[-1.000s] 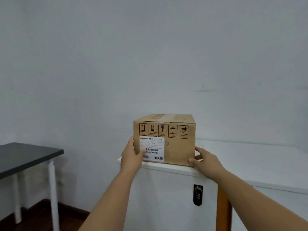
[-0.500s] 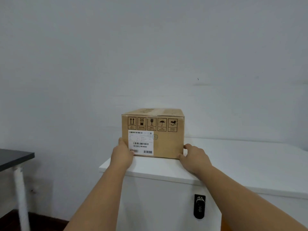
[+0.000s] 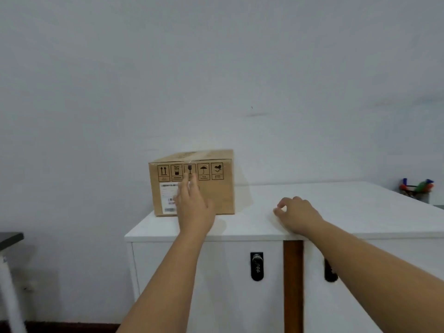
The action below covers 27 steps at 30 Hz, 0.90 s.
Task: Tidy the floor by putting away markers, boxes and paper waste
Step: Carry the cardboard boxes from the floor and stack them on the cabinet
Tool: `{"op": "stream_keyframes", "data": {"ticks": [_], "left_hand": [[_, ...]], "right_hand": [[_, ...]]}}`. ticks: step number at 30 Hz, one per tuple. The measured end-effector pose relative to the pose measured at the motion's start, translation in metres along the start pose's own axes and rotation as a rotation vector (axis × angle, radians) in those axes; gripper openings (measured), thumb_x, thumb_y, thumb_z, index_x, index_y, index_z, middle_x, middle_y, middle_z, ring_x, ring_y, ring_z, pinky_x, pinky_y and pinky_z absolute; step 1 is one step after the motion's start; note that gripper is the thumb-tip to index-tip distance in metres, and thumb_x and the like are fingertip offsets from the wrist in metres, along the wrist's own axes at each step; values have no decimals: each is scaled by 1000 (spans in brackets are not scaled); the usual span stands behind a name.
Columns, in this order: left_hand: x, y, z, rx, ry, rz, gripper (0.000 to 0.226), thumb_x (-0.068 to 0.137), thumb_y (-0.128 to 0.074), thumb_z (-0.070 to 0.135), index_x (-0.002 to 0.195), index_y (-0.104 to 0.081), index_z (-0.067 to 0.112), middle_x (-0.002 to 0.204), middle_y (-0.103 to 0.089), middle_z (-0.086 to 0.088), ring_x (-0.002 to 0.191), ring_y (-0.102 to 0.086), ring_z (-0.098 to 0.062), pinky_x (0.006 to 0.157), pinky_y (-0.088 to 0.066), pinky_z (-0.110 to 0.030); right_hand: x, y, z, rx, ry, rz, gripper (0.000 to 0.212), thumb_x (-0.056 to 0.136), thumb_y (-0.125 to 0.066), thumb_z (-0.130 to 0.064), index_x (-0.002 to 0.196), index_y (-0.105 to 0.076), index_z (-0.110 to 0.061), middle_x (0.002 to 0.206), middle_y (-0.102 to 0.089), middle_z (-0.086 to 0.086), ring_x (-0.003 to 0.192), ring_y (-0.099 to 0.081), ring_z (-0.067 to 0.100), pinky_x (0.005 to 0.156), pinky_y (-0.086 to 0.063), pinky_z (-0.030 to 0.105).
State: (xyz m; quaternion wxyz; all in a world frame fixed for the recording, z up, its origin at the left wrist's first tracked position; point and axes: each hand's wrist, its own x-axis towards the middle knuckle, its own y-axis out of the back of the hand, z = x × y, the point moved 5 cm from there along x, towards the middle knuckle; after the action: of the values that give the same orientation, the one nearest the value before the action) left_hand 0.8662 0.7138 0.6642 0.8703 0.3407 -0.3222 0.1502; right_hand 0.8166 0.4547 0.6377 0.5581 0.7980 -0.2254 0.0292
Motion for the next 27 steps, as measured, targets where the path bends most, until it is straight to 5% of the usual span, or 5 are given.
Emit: {"op": "stream_keyframes", "data": {"ticks": [7, 15, 17, 21, 27], "left_hand": [[-59, -74, 192, -268, -397, -329, 66, 94, -51, 20, 154, -22, 19, 163, -13, 3, 151, 3, -19, 122, -1, -37], [-178, -152, 352, -492, -551, -648, 60, 95, -53, 23, 151, -32, 21, 159, -24, 6, 149, -12, -14, 115, -16, -27], [-216, -169, 383, -538, -585, -730, 59, 95, -54, 25, 150, -35, 19, 157, -30, 3, 146, -22, -15, 115, -20, -28], [-298, -203, 428, -551, -663, -900, 58, 96, -54, 31, 149, -35, 19, 157, -32, -1, 146, -25, -20, 120, -21, -41], [-427, -232, 454, -567, -816, -1072, 55, 94, -57, 27, 146, -41, 18, 153, -39, -2, 143, -31, -21, 118, -27, -43]], "right_hand": [[-65, 125, 143, 62, -177, 171, 34, 92, -51, -39, 122, -61, -25, 131, -50, 8, 117, -52, 28, 98, -43, 38], [-189, 227, 287, -24, -429, 275, 42, 94, -48, -35, 134, -52, -22, 141, -44, 11, 122, -48, 31, 92, -44, 36], [-229, 239, 326, -33, -519, 276, 44, 96, -48, -36, 136, -51, -20, 140, -48, 11, 115, -54, 31, 85, -44, 33], [-321, 250, 400, -39, -752, 337, 45, 93, -51, -40, 134, -54, -20, 139, -50, 13, 122, -50, 34, 103, -43, 40], [-458, 211, 484, 11, -1075, 277, 49, 93, -50, -40, 138, -49, -19, 143, -50, 8, 128, -47, 31, 104, -40, 39]]}}
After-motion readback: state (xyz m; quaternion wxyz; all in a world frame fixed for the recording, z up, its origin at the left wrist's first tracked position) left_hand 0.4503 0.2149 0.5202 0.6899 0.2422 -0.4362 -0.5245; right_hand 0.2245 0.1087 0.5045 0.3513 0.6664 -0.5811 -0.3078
